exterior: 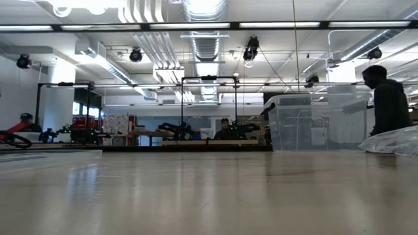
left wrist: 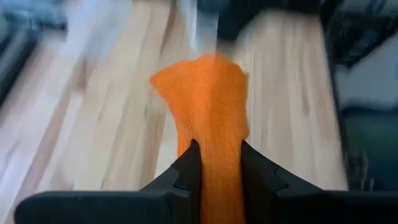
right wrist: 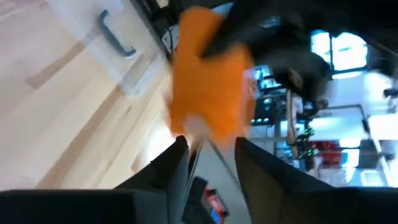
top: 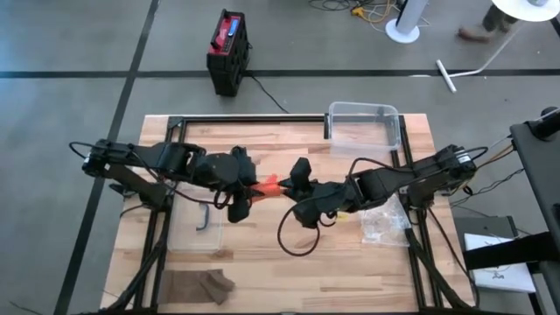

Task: Roll bandage
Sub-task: Roll the orange bandage

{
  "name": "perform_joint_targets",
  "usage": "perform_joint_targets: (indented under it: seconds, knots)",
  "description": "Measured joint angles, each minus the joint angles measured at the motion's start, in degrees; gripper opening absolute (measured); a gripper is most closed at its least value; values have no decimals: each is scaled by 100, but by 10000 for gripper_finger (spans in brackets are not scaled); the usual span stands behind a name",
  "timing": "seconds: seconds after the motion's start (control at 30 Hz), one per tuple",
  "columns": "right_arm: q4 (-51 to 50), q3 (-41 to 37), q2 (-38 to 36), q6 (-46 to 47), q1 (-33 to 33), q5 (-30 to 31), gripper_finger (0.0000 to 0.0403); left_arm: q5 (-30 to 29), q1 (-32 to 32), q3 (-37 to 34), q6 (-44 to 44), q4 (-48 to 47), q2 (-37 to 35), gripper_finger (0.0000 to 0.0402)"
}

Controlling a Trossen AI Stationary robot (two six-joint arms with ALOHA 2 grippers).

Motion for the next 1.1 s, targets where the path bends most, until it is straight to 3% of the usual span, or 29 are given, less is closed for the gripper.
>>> perform_joint_targets:
  seconds: [0.17, 0.27, 0.37, 0.57, 0.83, 1.1]
  knots:
    - [104, 21, -238, 668, 0, -161, 62, -33, -2, -14, -41, -208, 8, 62]
    - [61, 10, -280, 1036, 0, -577, 21, -63, 0, -10, -42, 197, 8, 65]
    - [74, 10, -289, 1337, 16, -742, 6, -263, 0, -3, -45, 481, 8, 67]
    - [78, 10, -95, 1921, 37, 266, 36, -817, 39, 10, -132, 757, 8, 62]
    - [-77, 14, -178, 2653, 38, 457, 88, -837, 168, 10, -140, 965, -14, 64]
    - [-469, 16, -293, 3183, 26, 574, 83, -824, 188, 10, -34, 1359, -14, 69]
